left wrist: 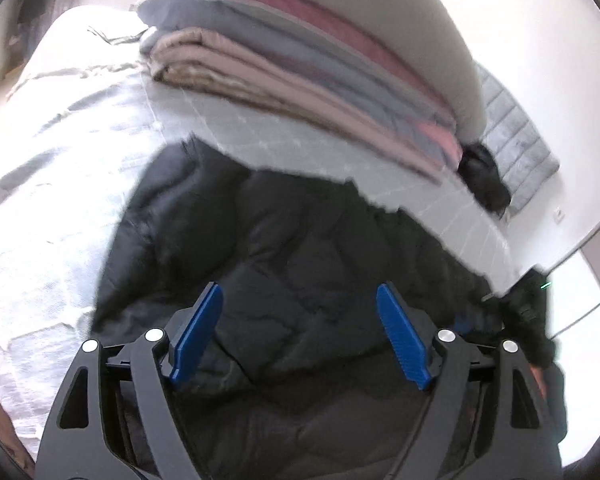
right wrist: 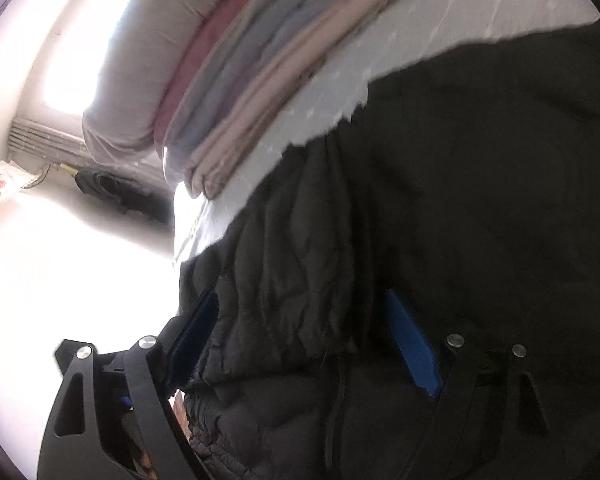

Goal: Fold large clothes

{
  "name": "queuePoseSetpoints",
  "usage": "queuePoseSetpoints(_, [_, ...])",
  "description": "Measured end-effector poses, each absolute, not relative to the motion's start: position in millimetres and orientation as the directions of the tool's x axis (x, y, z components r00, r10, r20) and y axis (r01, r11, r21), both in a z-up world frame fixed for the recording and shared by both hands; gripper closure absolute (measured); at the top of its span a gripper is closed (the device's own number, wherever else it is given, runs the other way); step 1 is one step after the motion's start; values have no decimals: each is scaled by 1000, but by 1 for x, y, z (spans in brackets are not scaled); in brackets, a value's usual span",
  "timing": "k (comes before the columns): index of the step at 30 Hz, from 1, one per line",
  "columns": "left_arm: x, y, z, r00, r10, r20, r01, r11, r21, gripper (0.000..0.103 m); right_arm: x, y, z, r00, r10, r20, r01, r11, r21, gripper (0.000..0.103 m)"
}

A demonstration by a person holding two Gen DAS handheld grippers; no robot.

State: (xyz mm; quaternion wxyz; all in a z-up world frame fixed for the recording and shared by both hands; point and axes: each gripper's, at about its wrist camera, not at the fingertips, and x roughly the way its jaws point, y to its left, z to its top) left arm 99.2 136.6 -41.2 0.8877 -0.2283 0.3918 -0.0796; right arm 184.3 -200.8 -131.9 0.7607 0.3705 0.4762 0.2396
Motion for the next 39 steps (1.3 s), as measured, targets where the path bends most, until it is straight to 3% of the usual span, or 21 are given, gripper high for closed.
queuePoseSetpoints(2, [96,149,-31,709,-306,-636,-59,872,-485,21,190,-196,-140,410,734,-542,-18,600,799,85])
queuePoseSetpoints(4, [94,164,-25,731,-295,-616,-87,854,-512,20,193,-196,-143,408,749,-522,-32,583,812,93])
queuePoseSetpoints(7, [94,181,-24,739,-283,-611,-125,834,-538,20,187,-195,-142,426,758,-494,-64,570,819,96])
queuePoseSetpoints(13, [94,182,-32,715,-305,-629,-134,824,-551,19,144,-227,-87,582,659,-476,-109,643,758,96])
queuePoseSetpoints(18, [105,160,-65,610,-323,-723,-124,863,-489,18,160,-238,-157,461,638,-617,117,645,755,91])
queuePoseSetpoints(20, [108,155,-80,572,-310,-759,-135,878,-460,18,159,-245,-166,468,658,-590,143,603,785,90])
queuePoseSetpoints(21, [109,155,-86,563,-314,-765,-135,877,-460,18,159,-248,-158,477,630,-613,155,626,764,87])
queuePoseSetpoints(23, [109,155,-87,562,-309,-767,-139,879,-456,18,154,-252,-134,552,546,-630,150,678,719,70])
queuePoseSetpoints(26, [109,158,-82,575,-309,-758,-135,878,-460,17,136,-257,-95,697,417,-583,110,742,662,56])
queuePoseSetpoints(28, [109,158,-83,577,-308,-756,-139,876,-463,18,131,-251,-78,742,459,-489,1,728,685,50])
queuePoseSetpoints(30, [109,157,-83,577,-299,-760,-137,882,-451,18,137,-235,-78,702,550,-452,-84,695,715,42])
queuePoseSetpoints(31, [108,155,-83,577,-291,-763,-134,888,-440,18,142,-228,-86,660,591,-464,-99,681,726,38])
queuePoseSetpoints(34, [107,148,-78,587,-259,-767,-118,910,-397,17,161,-208,-134,512,576,-637,8,739,674,38])
queuePoseSetpoints(39, [100,140,-60,634,-170,-754,-91,952,-291,17,165,-207,-132,493,602,-629,1,722,692,38])
